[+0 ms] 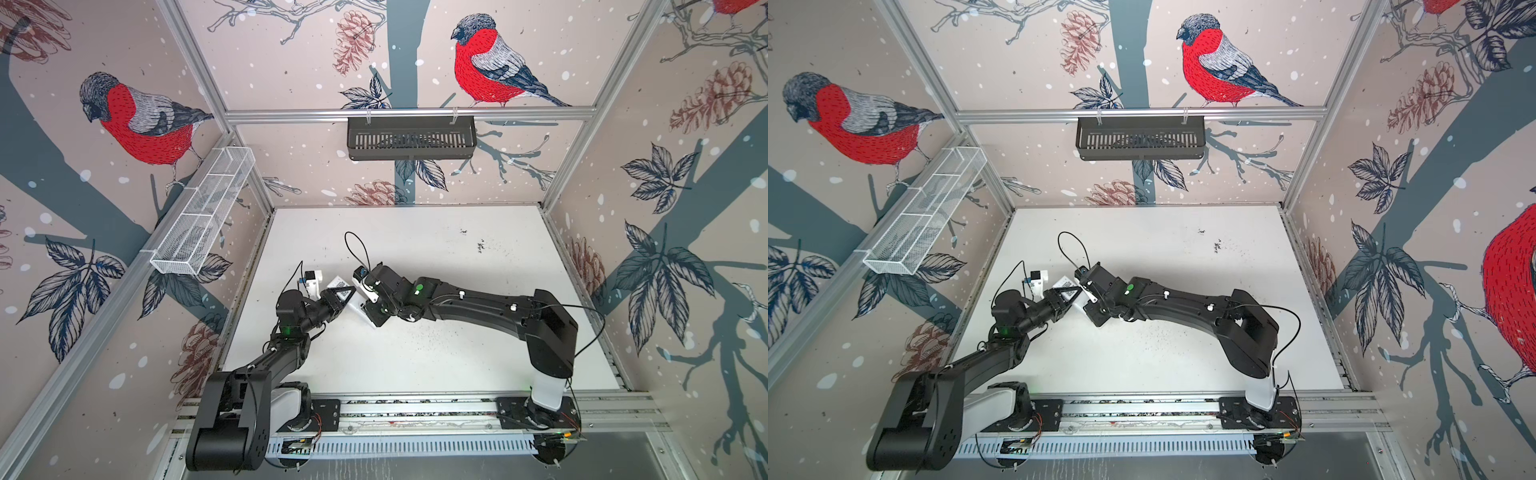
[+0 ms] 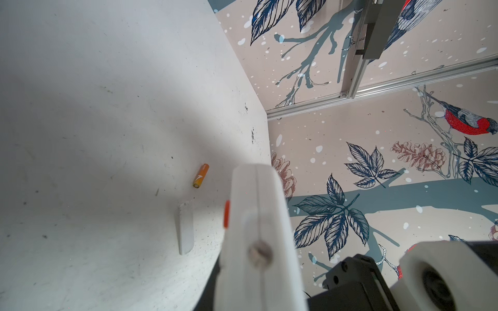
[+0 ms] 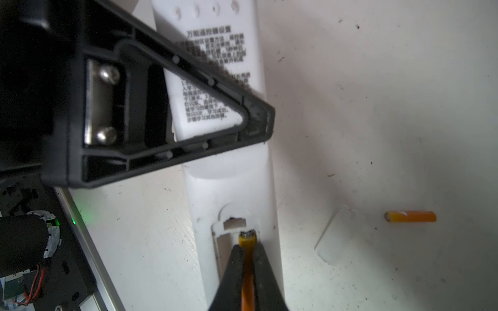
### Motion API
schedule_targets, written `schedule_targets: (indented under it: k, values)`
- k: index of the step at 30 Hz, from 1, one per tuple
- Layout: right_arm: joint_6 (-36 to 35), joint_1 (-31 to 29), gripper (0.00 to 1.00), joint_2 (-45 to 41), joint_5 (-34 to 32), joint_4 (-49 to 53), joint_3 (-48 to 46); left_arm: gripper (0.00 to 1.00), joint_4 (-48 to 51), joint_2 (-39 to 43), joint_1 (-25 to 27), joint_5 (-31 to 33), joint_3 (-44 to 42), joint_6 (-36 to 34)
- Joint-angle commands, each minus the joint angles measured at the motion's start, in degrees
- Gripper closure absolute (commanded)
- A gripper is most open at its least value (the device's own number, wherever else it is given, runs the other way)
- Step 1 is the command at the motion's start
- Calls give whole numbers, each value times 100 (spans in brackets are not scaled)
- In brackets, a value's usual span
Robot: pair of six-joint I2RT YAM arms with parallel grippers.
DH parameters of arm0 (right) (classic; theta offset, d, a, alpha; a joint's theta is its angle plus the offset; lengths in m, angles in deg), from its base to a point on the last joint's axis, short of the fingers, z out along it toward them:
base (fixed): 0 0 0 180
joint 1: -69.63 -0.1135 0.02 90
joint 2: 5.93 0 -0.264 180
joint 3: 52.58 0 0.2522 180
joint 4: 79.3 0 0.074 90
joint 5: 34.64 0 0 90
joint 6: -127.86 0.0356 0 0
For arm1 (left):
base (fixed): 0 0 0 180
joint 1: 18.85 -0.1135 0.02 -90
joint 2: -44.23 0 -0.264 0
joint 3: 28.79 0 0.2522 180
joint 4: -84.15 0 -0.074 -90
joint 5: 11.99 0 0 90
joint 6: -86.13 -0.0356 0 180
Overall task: Load the batteries into the remote control
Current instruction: 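Press the orange battery down into the compartment with the right gripper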
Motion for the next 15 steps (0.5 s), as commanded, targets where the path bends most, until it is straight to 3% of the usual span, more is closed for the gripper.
schedule_targets:
  k: [1,5,15]
  values:
    - [-97,-8,89,69,-18,84,3,100,-484,146,-49,-688,69,323]
    - [-52,22,88,-107,-66,55,-266,100,3,328,-130,-513,139,49]
    - [-19,53,86,-530,-75,-51,-805,100,-25,189,-227,-616,298,19]
